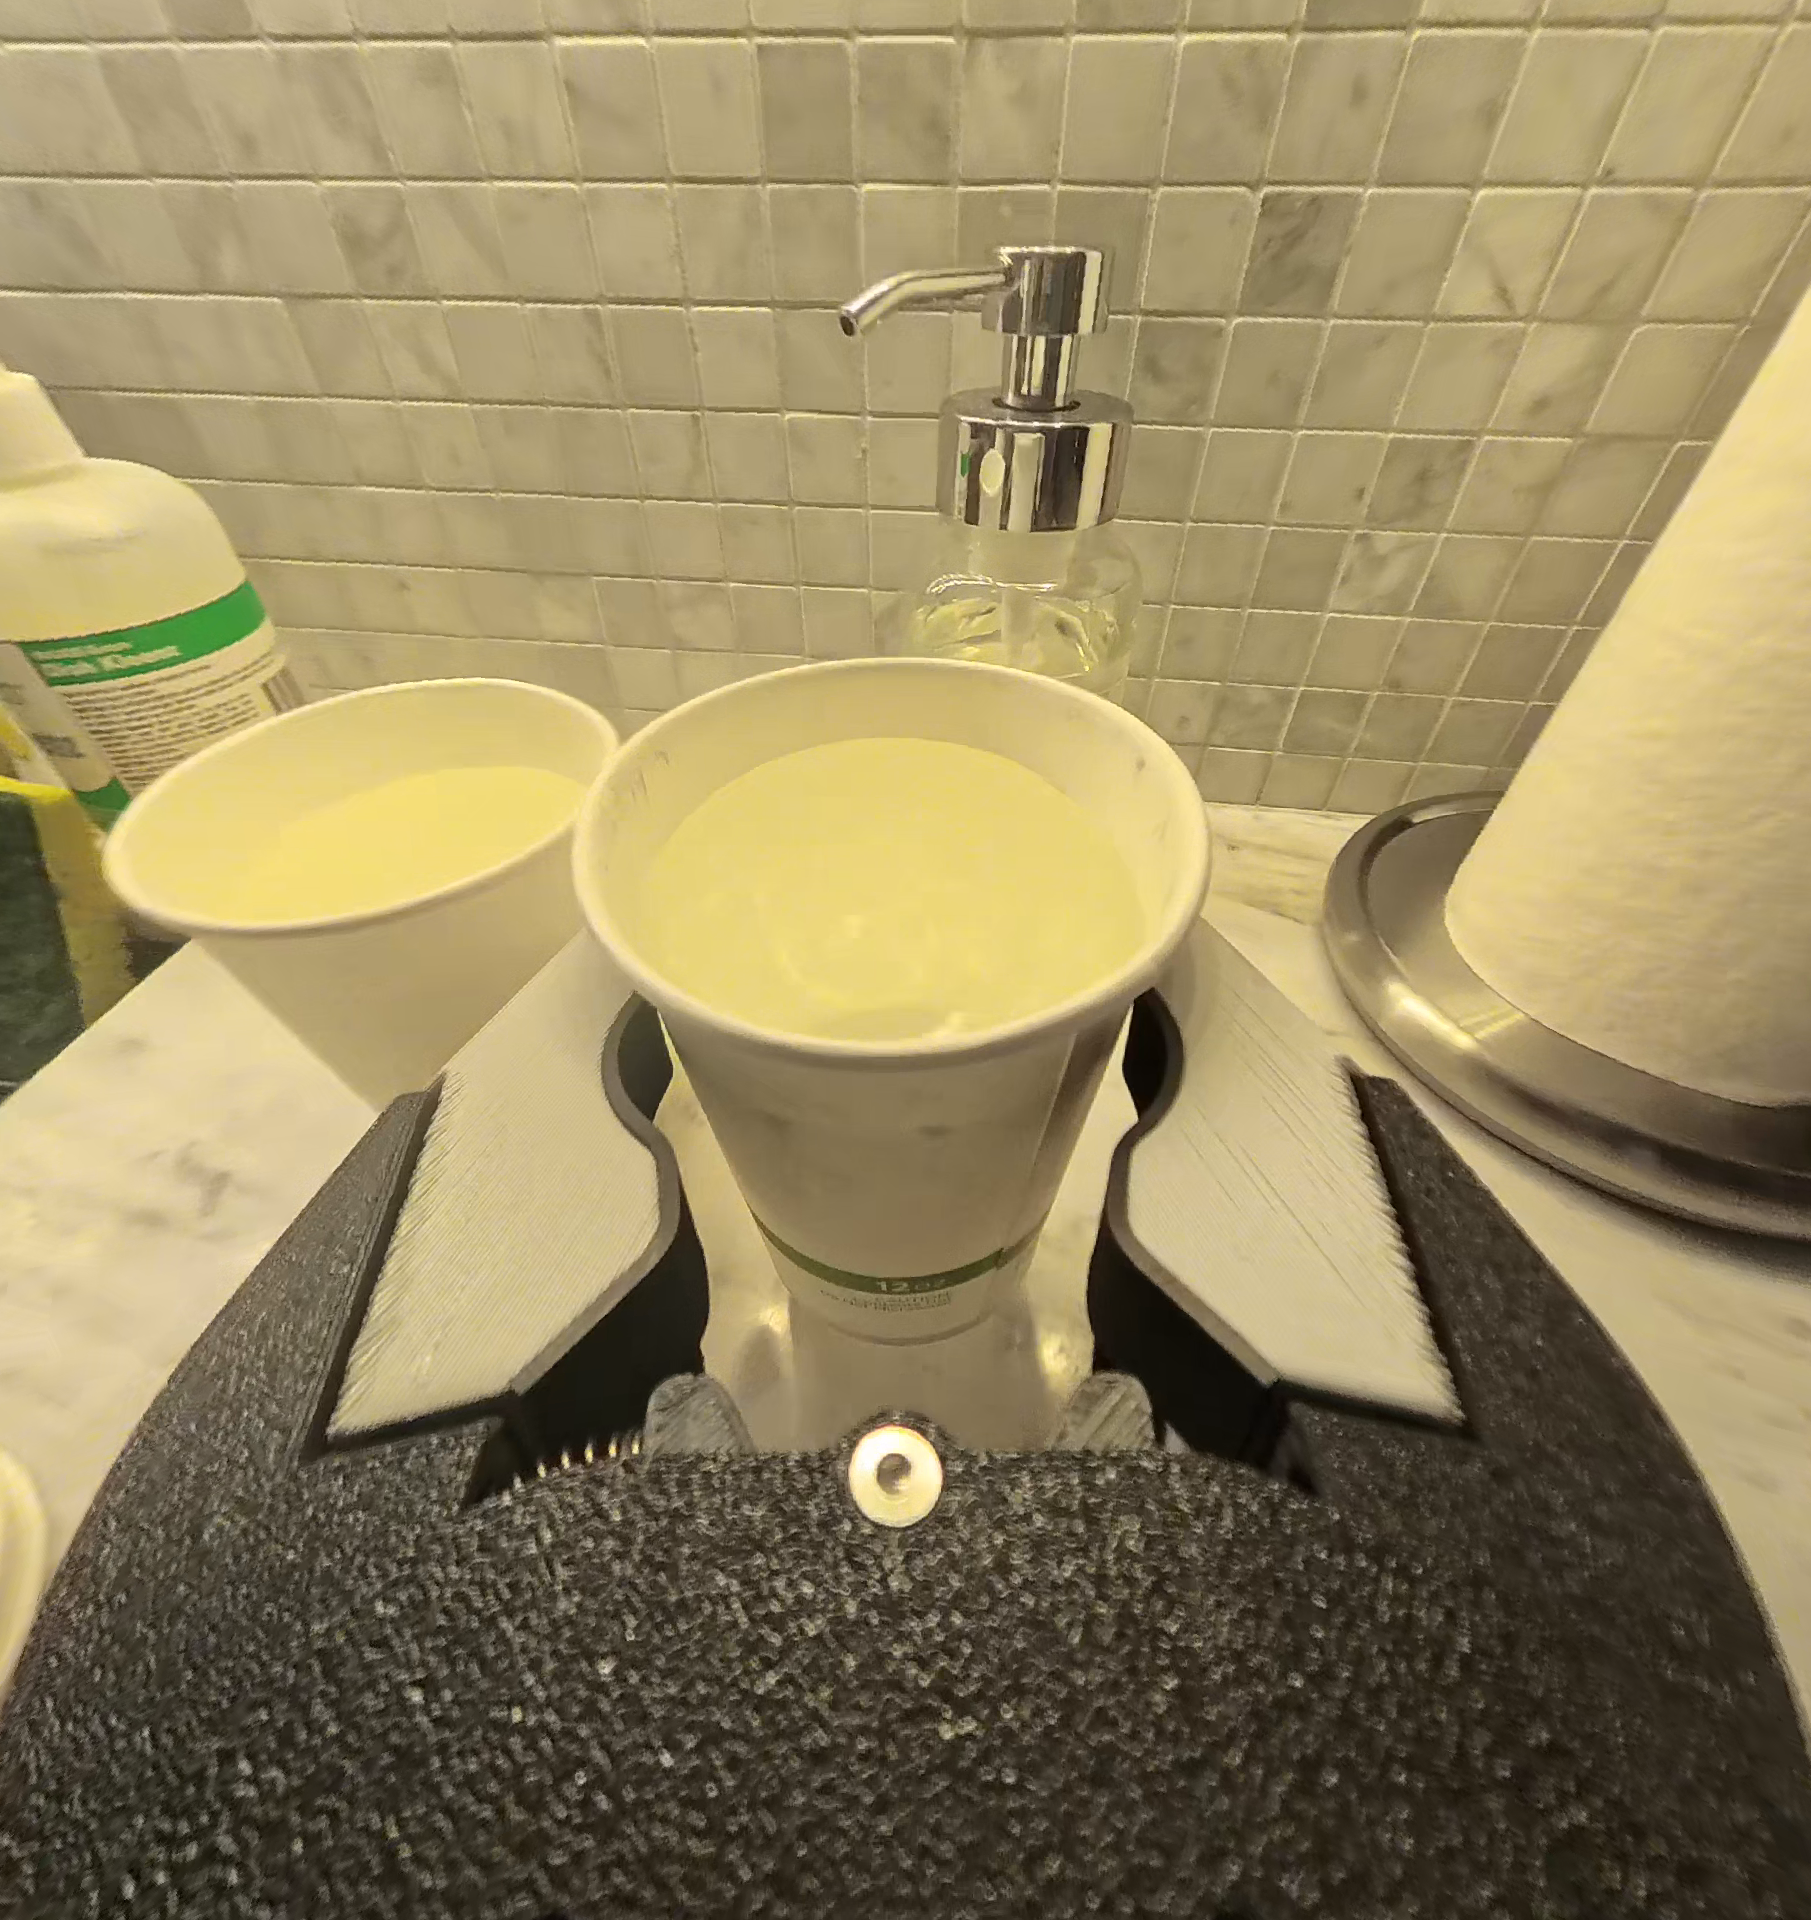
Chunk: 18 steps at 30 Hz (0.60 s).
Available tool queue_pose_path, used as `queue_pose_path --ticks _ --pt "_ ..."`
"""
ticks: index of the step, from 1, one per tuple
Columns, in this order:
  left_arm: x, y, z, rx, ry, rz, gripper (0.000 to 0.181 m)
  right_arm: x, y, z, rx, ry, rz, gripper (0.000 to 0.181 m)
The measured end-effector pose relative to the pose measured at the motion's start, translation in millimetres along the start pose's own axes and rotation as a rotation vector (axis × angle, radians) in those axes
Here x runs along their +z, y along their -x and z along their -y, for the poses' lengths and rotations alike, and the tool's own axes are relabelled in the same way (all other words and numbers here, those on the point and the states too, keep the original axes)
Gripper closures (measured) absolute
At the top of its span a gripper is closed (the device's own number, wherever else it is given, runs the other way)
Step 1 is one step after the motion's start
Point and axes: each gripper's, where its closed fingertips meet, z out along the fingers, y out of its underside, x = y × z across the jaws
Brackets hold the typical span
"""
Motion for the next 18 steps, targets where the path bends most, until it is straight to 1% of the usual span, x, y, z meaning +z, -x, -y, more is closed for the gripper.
queue_pose_path --ticks 3,7,12,18 --pt "0.6 5.1 1.2 0.006 0.005 0.027 0.098 14.0 -5.2 -4.8 0.006 0.012 -0.007 0.093" --pt "5.4 9.6 3.9 0.005 0.005 0.047 0.099 24.8 -8.6 -12.6 0.01 0.045 -0.008 0.092" --pt "15.8 8.9 4.4 0.006 0.01 0.039 0.099 31.1 -5.8 -17.2 -0.03 0.081 -0.004 0.091" --pt "26.2 7.2 4.5 0.0 0.003 0.024 0.1 28.6 -7.3 -20.3 -0.011 0.1 -0.004 0.089"
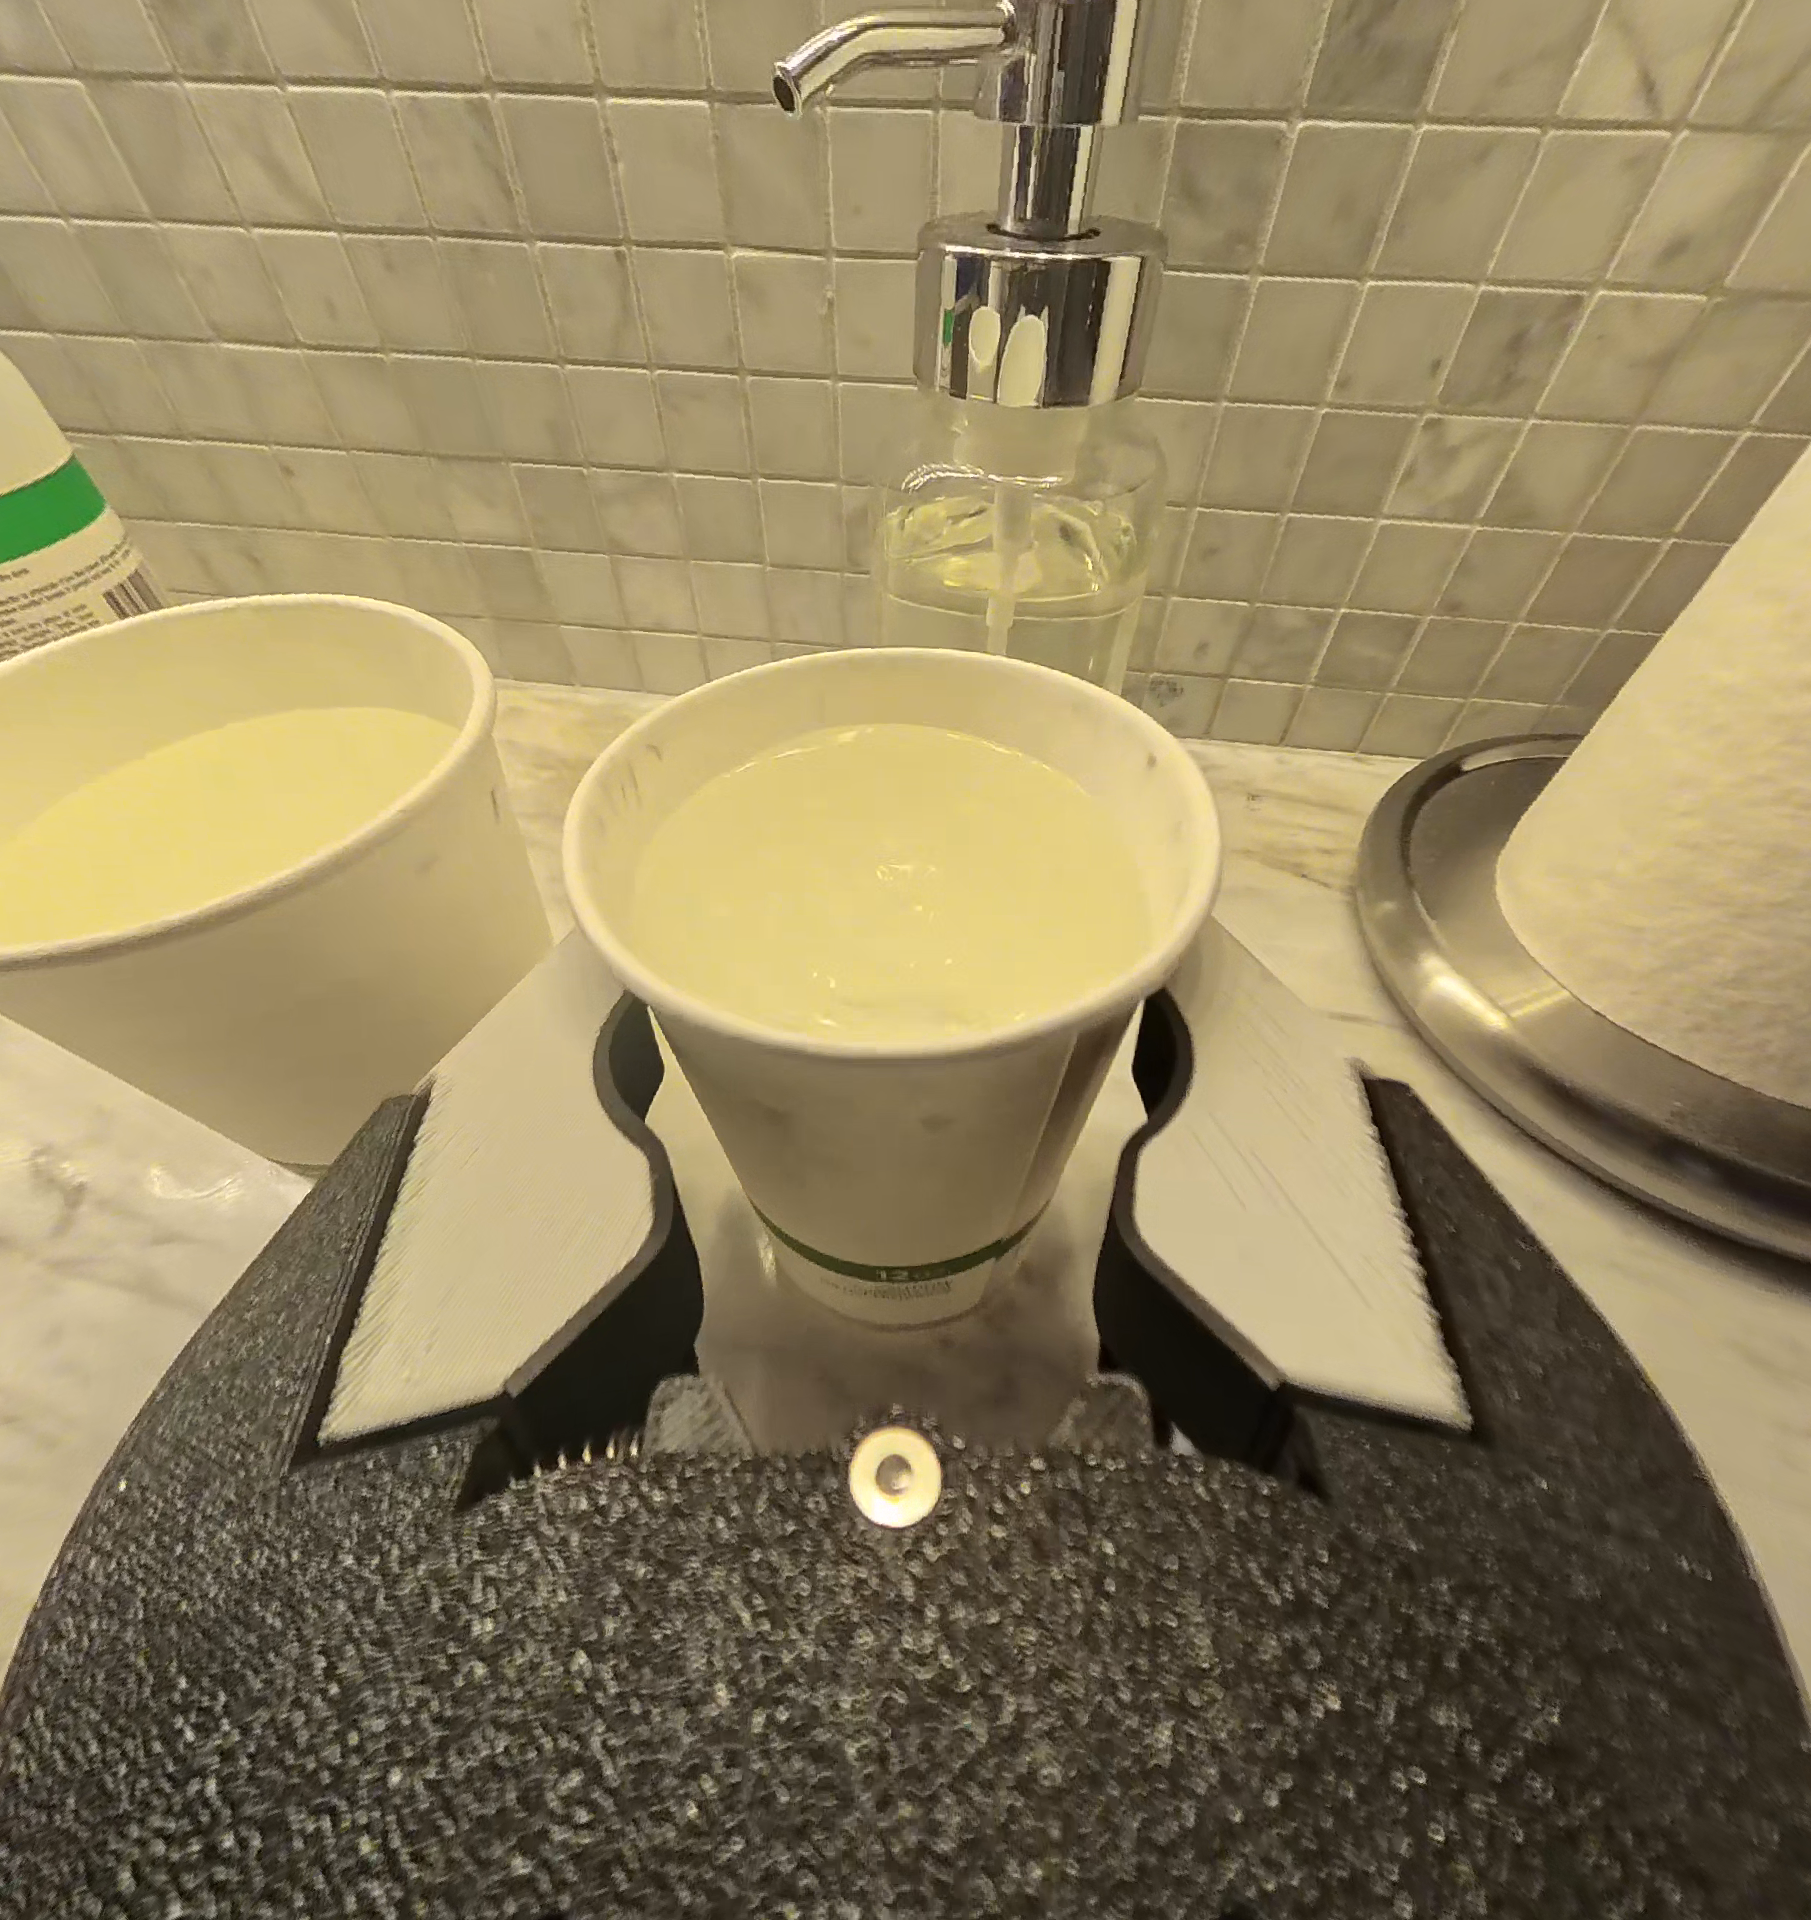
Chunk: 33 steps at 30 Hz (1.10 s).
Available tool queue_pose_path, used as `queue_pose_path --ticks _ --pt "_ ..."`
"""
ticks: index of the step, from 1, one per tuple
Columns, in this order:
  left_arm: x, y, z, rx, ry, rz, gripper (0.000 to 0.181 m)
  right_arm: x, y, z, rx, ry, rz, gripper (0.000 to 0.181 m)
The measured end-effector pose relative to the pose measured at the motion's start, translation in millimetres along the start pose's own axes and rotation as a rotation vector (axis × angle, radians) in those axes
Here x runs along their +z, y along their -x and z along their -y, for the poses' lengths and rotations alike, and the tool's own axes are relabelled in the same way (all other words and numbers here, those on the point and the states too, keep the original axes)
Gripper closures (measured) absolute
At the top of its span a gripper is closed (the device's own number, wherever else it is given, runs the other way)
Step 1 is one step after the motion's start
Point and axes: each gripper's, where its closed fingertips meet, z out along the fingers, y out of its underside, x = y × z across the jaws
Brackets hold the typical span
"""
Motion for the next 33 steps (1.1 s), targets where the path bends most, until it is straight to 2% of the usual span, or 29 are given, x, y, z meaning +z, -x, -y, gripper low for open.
queue_pose_path --ticks 12,16,22,26,29,33 --pt "9.7 -5.3 0.8 -0.003 -0.036 -0.021 0.101 -2.9 -1.6 -17.9 0.035 0.111 0.007 0.089" --pt "5.9 -4.5 2.4 -0.01 -0.055 -0.024 0.102 -15.4 1.0 -19.6 0.047 0.11 0.024 0.088" --pt "-6.0 3.7 2.4 -0.011 -0.081 -0.025 0.103 -67.9 7.6 -22.8 0.039 0.091 0.022 0.09" --pt "-14.1 11.5 -2.8 -0.022 -0.074 -0.048 0.107 -113.7 28.1 -15.1 0.041 0.058 0.05 0.092" --pt "-22.0 20.3 -3.1 -0.024 -0.083 -0.056 0.108 -151.2 59.1 -1.0 0.039 0.017 0.108 0.093" --pt "-32.6 36.5 -6.6 -0.037 -0.092 -0.06 0.109 -190.9 129.0 15.3 -0.002 0.096 0.337 0.092"
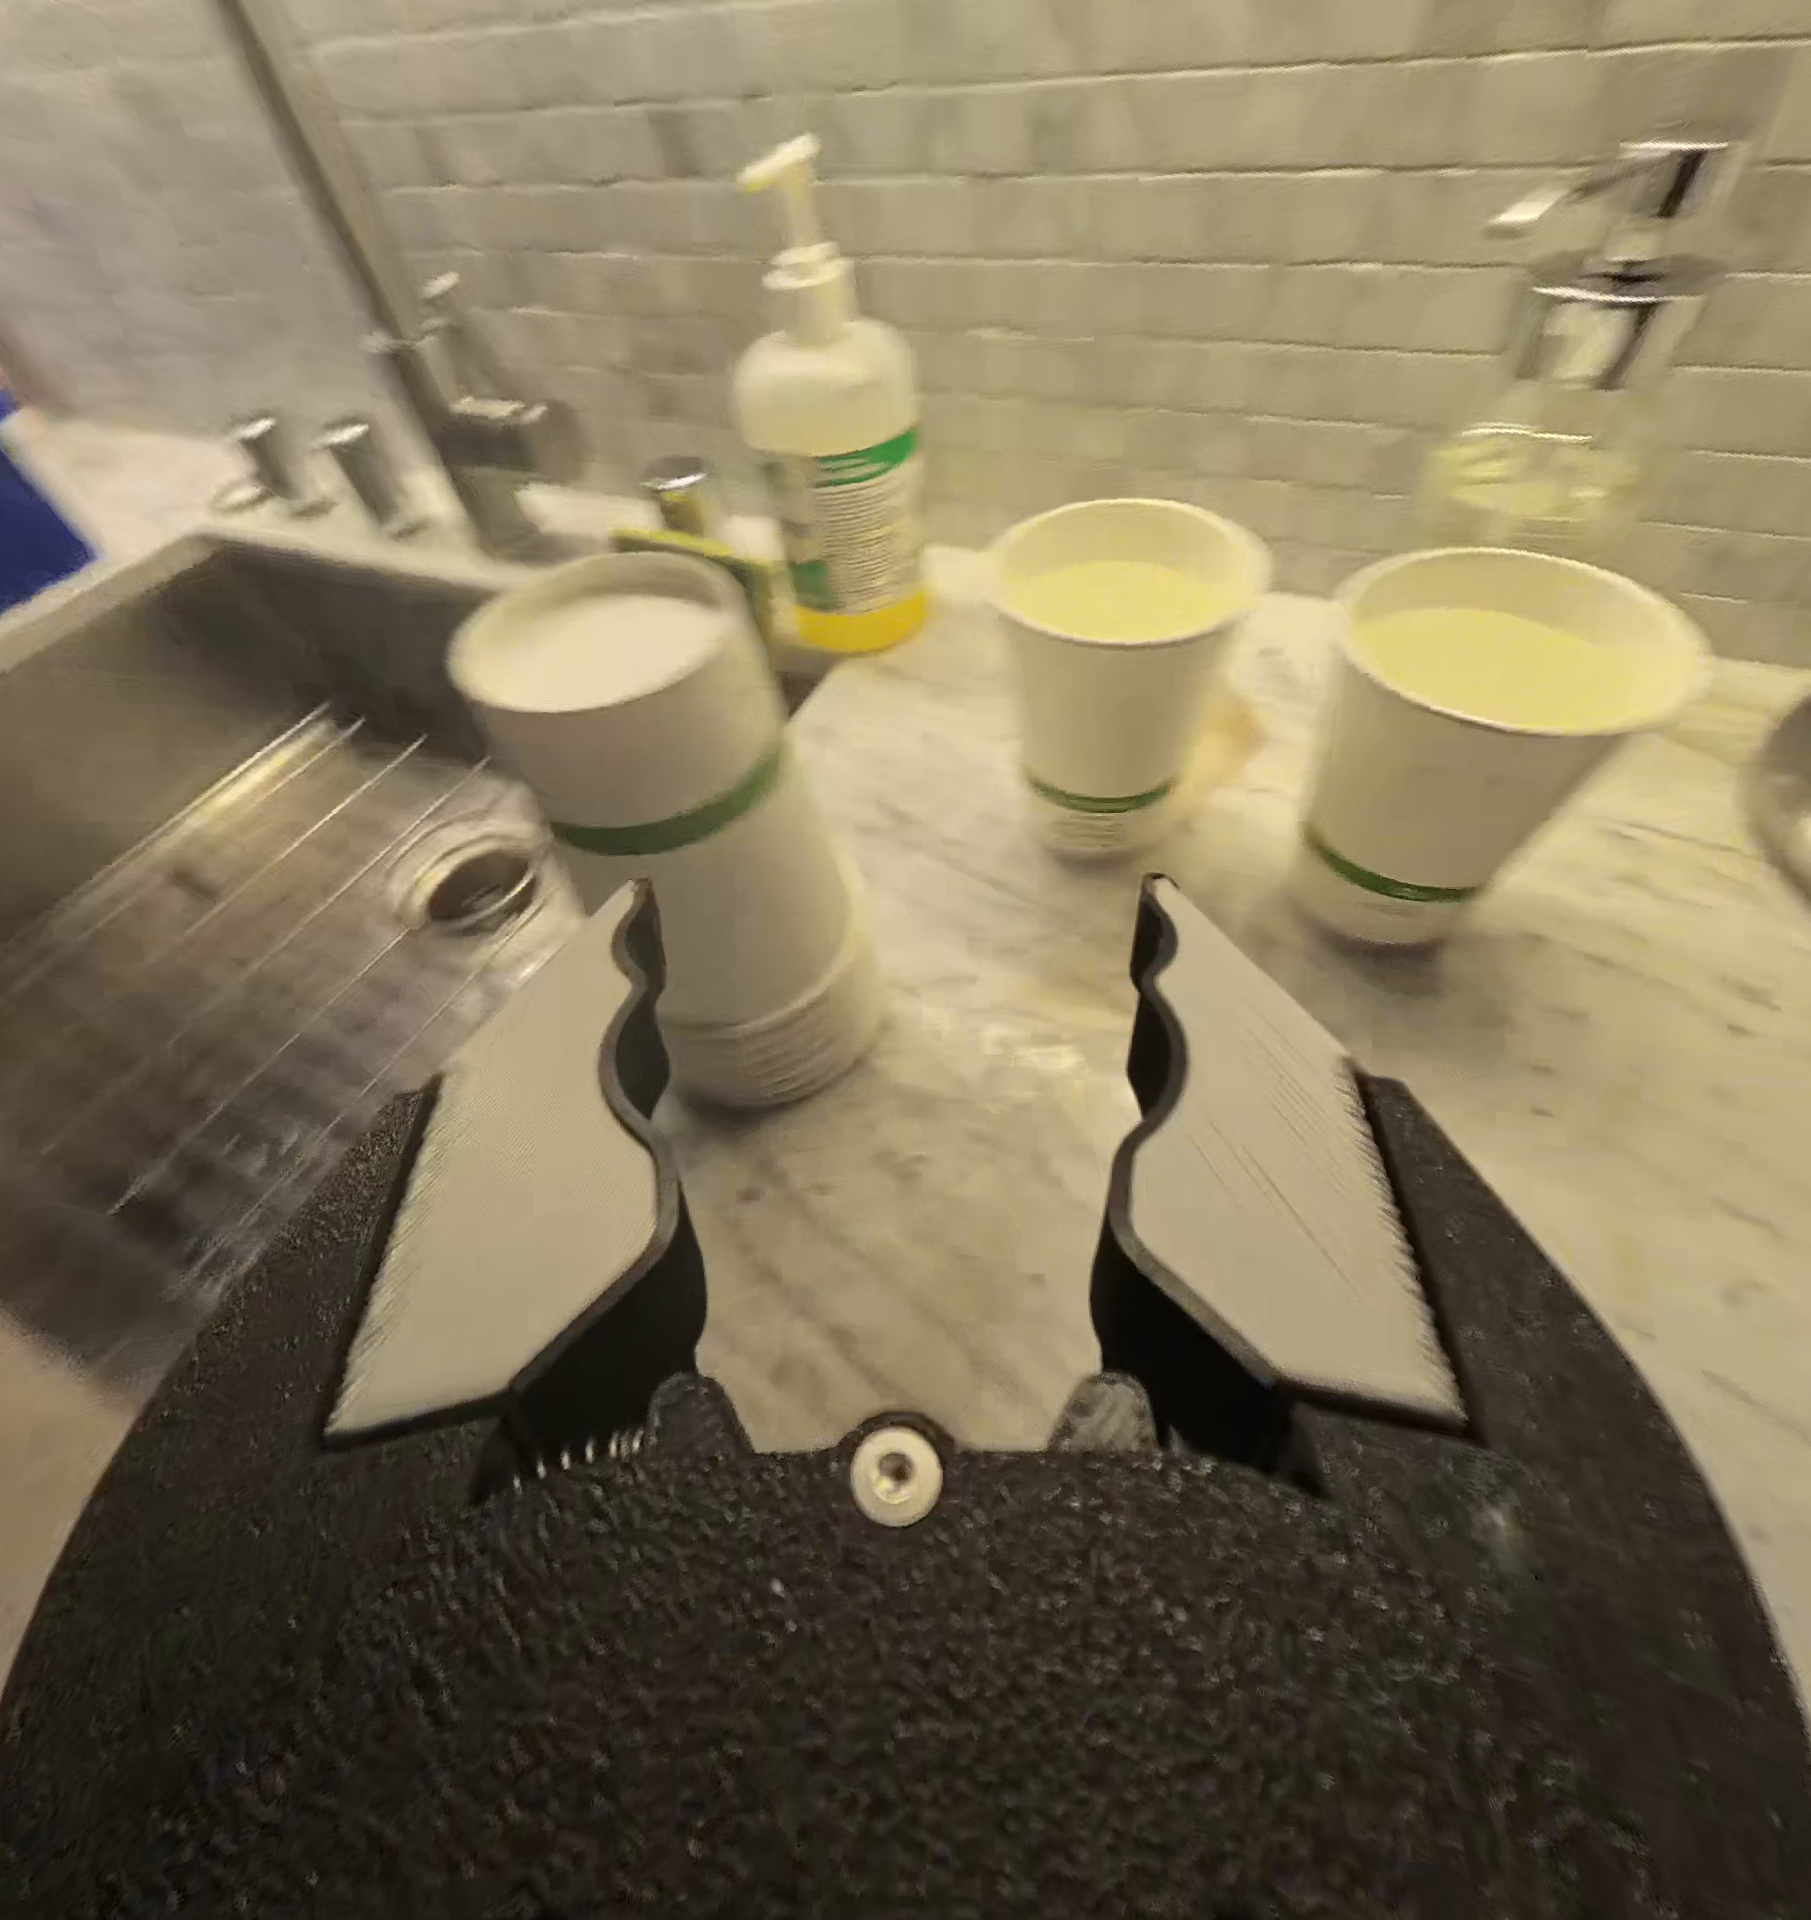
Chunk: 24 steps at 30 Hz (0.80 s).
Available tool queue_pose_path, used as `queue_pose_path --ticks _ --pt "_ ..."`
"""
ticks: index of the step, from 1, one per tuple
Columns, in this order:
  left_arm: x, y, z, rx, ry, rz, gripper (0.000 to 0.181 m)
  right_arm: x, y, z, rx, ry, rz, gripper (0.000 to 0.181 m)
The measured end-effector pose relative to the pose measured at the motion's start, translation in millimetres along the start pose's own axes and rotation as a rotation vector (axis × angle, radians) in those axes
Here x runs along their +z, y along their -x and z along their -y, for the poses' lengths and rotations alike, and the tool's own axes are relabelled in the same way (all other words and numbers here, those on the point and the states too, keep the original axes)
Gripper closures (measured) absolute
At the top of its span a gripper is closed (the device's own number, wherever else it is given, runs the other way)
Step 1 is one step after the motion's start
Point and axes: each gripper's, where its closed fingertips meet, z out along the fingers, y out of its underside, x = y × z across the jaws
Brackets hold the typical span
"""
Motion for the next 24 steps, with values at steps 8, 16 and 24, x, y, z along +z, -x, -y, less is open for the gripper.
queue_pose_path --ticks 8,16,24 --pt "-27.1 27.6 -6.8 -0.018 -0.006 -0.049 0.109 10.0 72.3 27.5 -0.533 0.478 0.295 0.081" --pt "-58.2 60.6 -13.1 0.008 0.001 -0.051 0.11 37.6 76.2 32.6 -0.816 0.798 0.385 0.083" --pt "-82.8 90.8 -16.6 0.015 0.002 -0.021 0.11 60.4 72.1 27.3 -0.872 0.994 0.429 0.084"
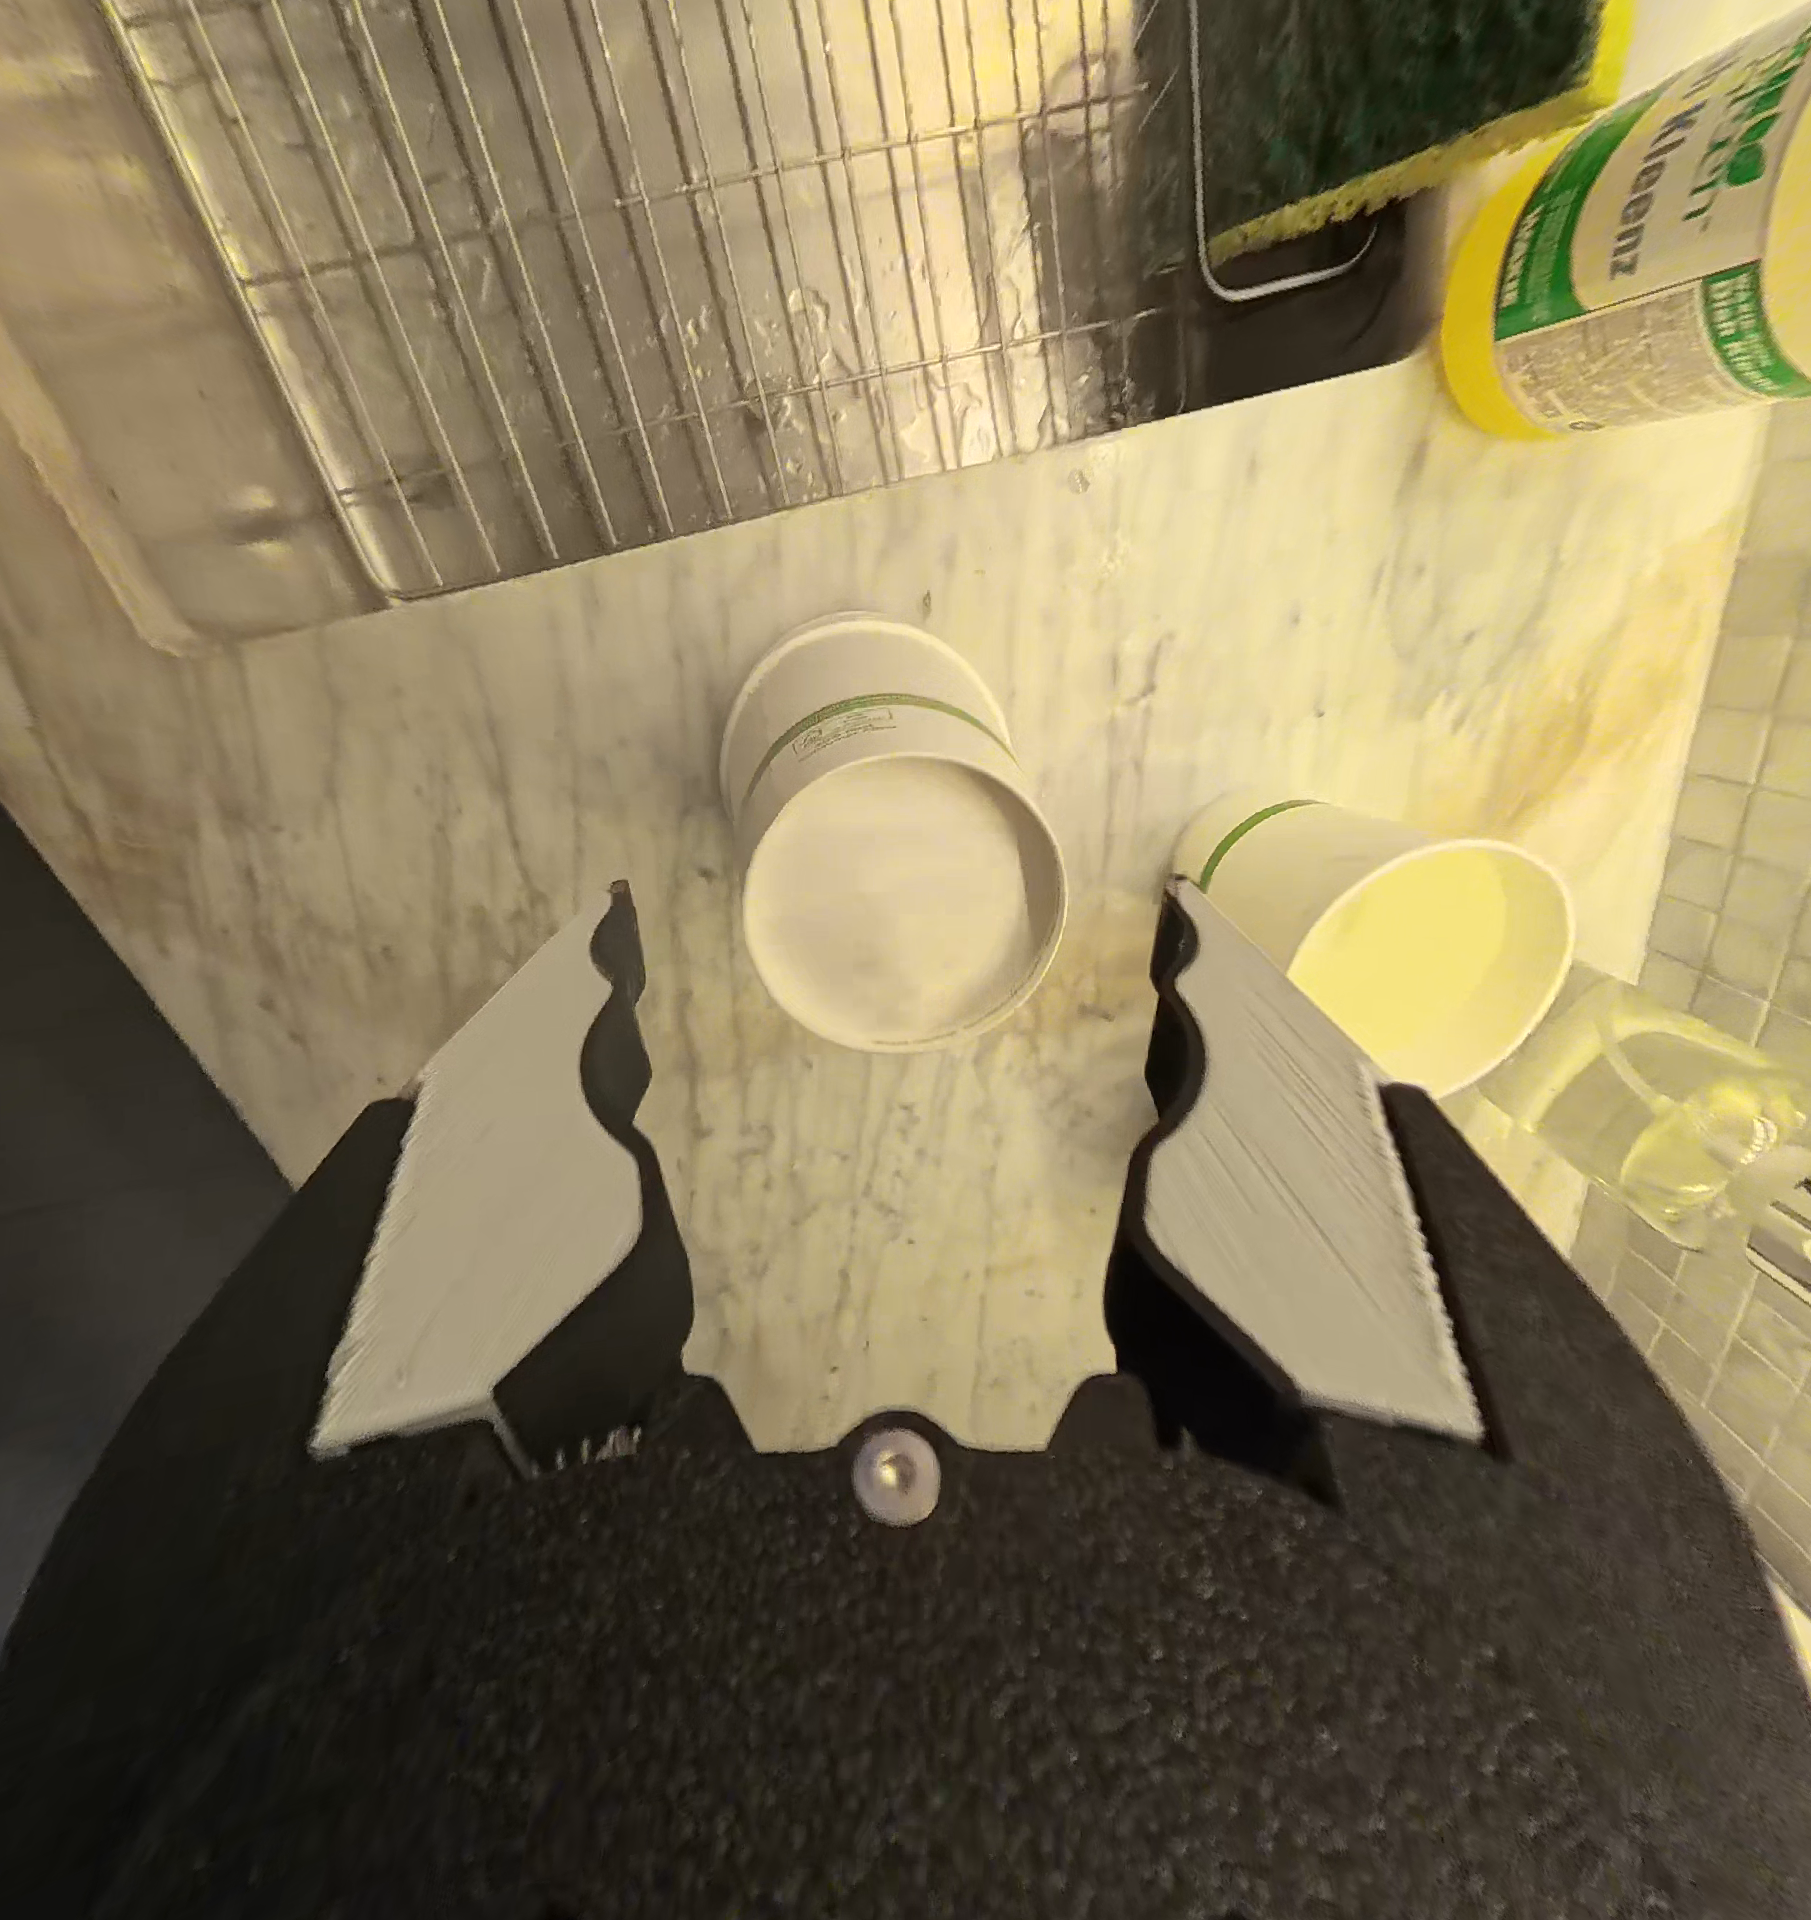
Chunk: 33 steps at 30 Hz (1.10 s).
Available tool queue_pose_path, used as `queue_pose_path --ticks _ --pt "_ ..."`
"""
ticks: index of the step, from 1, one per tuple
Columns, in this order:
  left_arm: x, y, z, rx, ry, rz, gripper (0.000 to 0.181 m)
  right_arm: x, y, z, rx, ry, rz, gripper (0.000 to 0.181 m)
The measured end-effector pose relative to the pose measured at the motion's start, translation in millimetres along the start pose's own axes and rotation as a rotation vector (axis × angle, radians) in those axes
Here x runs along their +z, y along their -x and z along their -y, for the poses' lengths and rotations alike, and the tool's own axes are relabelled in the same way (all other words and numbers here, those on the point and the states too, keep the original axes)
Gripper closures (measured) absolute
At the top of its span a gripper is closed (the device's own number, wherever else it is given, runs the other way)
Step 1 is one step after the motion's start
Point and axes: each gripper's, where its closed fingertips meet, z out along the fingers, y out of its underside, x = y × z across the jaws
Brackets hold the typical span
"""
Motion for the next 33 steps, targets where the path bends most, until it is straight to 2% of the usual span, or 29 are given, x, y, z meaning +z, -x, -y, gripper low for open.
queue_pose_path --ticks 6,8,10,16,21,33 --pt "-13.9 17.1 -3.2 -0.015 -0.001 0.046 0.11 20.1 3.8 -3.8 0.025 0.07 0.087 0.089" --pt "-17.2 21.0 -4.4 -0.016 0.002 0.058 0.11 24.6 2.9 -3.9 0.026 0.075 0.089 0.098" --pt "-19.6 23.8 -5.4 -0.019 0.005 0.066 0.11 26.5 2.3 -4.5 0.022 0.083 0.091 0.106" --pt "-20.9 27.6 -5.8 -0.015 0.006 0.07 0.11 22.6 5.6 -4.7 -0.004 0.113 0.115 0.108" --pt "-19.0 25.4 -5.8 -0.005 0.009 0.059 0.11 5.4 4.8 -4.4 -0.011 0.124 0.125 0.108" --pt "-15.3 15.2 -2.7 0.006 -0.011 0.031 0.11 -61.1 1.3 4.8 -0.061 0.151 0.073 0.108"
